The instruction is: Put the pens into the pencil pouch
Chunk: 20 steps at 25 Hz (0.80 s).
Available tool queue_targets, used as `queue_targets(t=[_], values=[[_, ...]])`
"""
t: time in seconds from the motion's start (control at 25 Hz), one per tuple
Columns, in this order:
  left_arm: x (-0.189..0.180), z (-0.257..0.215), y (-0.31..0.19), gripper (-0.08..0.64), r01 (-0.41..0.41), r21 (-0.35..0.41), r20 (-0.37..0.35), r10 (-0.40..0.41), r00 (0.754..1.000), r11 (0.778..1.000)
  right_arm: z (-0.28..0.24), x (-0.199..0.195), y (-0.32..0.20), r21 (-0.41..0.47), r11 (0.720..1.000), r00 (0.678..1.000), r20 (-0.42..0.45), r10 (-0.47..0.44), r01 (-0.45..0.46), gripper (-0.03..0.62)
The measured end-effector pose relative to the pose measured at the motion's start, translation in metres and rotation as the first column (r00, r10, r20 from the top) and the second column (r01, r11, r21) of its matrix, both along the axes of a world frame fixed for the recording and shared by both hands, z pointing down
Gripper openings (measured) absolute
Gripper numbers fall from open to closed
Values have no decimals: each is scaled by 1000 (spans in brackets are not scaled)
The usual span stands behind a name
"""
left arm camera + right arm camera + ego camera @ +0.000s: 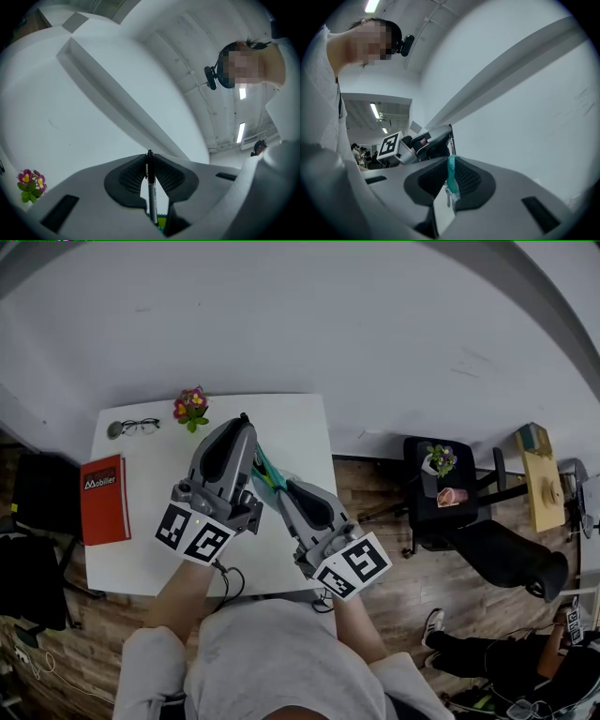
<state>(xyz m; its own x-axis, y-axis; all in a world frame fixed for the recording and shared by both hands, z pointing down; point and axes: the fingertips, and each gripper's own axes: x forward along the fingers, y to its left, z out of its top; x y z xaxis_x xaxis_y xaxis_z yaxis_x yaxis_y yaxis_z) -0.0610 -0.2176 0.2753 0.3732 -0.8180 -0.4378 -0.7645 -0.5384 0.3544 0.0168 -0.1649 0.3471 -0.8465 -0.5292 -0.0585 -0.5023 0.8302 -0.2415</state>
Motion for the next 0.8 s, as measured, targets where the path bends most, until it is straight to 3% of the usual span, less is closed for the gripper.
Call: queue_targets(t=[0.28, 0.44, 0.8], values=[[8, 10, 5, 74, -22, -29, 66, 23, 998, 999, -3, 2, 1, 7, 1000, 1000, 7, -4, 3, 60], [6, 8, 8, 118, -15, -29, 101, 18, 995, 999, -4, 2, 1, 12, 1000, 1000, 2, -8, 8, 59], [-20, 6, 25, 90, 137, -53, 246, -120, 962, 989, -4, -9, -1, 56, 998, 997, -71, 15, -11, 58]])
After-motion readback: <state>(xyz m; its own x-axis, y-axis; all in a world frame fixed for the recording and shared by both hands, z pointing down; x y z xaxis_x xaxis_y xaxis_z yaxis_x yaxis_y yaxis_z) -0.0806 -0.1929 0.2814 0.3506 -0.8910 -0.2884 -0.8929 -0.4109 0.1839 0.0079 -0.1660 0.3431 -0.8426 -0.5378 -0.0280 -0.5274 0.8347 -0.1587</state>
